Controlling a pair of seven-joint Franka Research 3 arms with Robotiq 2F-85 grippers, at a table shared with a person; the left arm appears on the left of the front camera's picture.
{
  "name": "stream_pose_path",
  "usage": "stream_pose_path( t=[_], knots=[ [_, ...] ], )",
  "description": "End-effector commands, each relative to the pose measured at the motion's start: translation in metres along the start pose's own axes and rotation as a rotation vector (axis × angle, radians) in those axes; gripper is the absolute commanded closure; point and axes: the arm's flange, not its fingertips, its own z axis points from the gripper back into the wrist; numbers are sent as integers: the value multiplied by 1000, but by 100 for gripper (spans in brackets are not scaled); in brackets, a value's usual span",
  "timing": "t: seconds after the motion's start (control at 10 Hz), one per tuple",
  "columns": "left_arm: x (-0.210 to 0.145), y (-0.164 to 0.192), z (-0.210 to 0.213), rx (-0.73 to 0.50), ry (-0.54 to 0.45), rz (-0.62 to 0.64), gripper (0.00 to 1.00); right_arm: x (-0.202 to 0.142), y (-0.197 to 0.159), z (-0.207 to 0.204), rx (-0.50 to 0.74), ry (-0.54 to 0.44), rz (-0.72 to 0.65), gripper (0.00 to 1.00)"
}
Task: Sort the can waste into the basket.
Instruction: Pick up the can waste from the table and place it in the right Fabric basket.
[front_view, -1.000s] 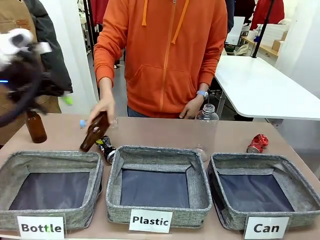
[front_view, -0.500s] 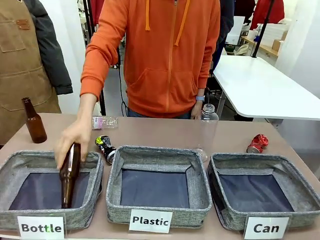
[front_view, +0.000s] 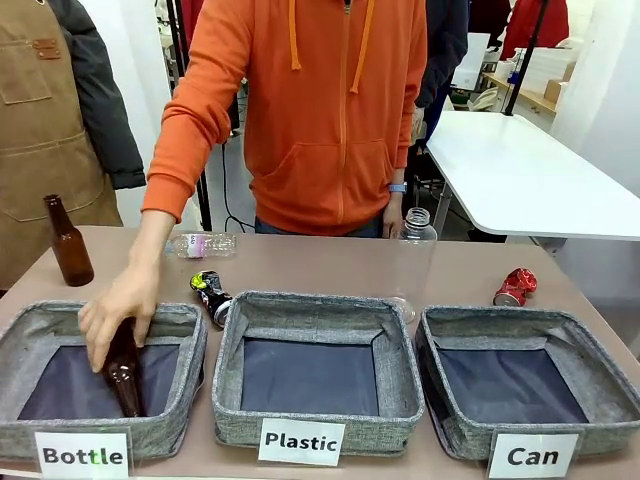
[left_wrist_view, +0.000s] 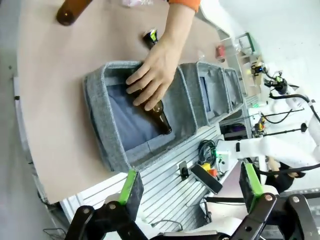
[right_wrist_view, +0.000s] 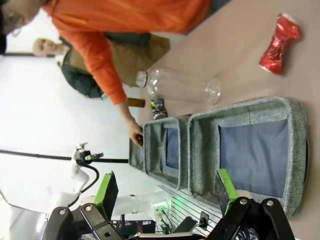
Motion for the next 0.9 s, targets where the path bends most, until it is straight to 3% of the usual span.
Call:
stream_pose_path(
  t=[0.0, 0.5, 0.8],
  knots=[
    [2, -6, -2, -4, 13, -20, 0, 3, 1, 1, 21, -10, 26, 0],
    [9, -23, -19, 66, 23, -10, 0, 3, 1, 1, 21, -10, 26, 0],
    [52, -84, -106, 267, 140, -38, 0, 3, 1, 1, 21, -10, 26, 0]
  ],
)
